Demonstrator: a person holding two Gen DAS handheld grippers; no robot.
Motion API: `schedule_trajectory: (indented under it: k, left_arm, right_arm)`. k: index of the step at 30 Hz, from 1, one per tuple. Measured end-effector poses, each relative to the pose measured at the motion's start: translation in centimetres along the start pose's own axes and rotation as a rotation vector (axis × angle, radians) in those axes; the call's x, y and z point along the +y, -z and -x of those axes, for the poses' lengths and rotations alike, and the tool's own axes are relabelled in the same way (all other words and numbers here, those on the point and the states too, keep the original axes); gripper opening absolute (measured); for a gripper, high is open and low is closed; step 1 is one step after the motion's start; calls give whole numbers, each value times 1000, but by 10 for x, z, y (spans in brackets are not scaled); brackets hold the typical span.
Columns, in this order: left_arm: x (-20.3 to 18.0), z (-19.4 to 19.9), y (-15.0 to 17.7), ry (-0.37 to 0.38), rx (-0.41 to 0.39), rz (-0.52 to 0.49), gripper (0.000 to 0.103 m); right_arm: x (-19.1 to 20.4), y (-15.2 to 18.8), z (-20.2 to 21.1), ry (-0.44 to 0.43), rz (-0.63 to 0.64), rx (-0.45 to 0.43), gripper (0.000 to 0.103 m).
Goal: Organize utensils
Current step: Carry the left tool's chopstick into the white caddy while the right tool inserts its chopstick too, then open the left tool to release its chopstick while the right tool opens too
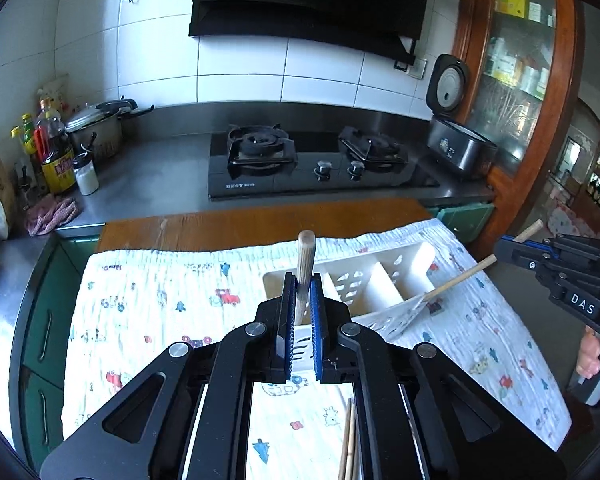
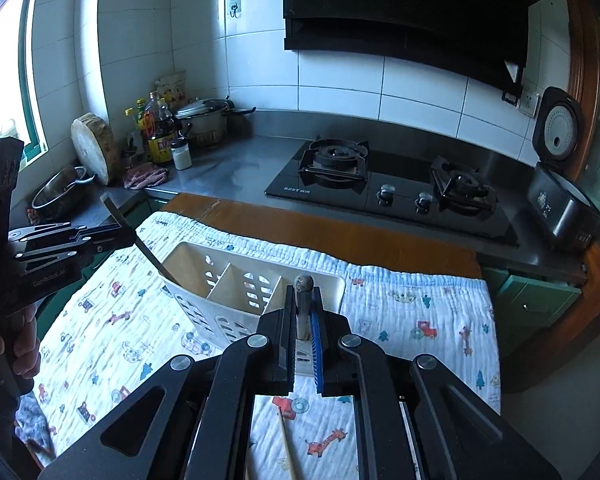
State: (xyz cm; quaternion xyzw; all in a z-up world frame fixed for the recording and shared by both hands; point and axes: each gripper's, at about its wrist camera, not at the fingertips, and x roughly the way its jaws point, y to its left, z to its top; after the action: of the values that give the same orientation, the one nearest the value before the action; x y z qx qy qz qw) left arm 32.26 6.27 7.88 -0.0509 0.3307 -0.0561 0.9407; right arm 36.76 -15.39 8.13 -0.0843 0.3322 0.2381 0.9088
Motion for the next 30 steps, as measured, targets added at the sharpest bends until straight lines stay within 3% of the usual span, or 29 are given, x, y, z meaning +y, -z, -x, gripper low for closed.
schedule_trajectory:
  k: [4,7,9,14,21,30]
  left_arm:
    - [3,-2,3,-2,3,12,11]
    - [2,8,2,-10,-15,12,22]
    - [1,18,1,-7,-34,13,29]
    - [-2,55,8,-20,-87,14,29]
    - [-8,93,51,-3,-98,33,29]
    - [-16,111,127,42,-48,67,29]
  right_arm:
    - [-1,1,0,2,-9,-7,10]
    - [-2,1,7,17,-6,-28,14]
    - [-5,0,15,24,-11,-44,23]
    - [-6,10,50,56,-4,-98,28]
    - [7,65,96,21,12,-134,30]
    - [36,159,104,-33,25,-68,32]
